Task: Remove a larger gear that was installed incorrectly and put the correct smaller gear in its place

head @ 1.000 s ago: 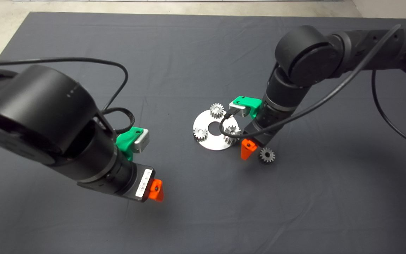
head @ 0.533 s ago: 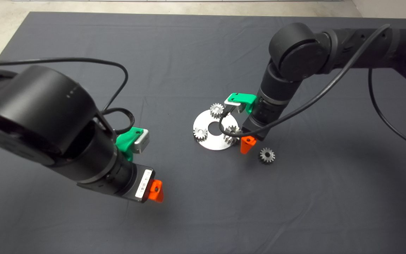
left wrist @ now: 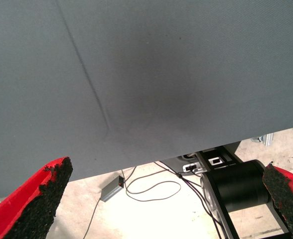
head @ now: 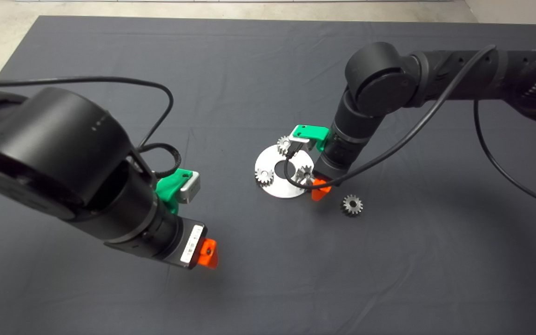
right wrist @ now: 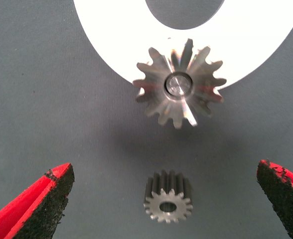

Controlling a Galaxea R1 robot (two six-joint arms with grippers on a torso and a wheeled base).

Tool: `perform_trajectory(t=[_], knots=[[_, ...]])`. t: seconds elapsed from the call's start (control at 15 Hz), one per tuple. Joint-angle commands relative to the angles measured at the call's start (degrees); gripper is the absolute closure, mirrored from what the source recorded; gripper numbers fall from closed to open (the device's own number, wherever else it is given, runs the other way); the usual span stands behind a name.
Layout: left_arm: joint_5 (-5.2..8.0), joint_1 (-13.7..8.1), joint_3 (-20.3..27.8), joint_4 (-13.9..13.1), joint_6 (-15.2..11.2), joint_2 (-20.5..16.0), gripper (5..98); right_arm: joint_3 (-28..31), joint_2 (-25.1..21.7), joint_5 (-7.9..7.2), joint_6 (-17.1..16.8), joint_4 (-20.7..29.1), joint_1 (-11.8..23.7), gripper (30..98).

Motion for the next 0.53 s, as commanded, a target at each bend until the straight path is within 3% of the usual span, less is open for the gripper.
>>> perform_trajectory(t=[0.0, 0.47], knots=[[0.23, -0.67, 0.7, -0.02, 0.22, -0.01, 5.4, -1.46, 1.37, -6.66, -0.76, -5.98, -1.51, 31.6], [0.14, -0.59, 1.14, -0.02, 0.22, 0.25, 5.4, -5.5, 4.33, -6.57, -0.76, -7.64, -2.74, 31.6]])
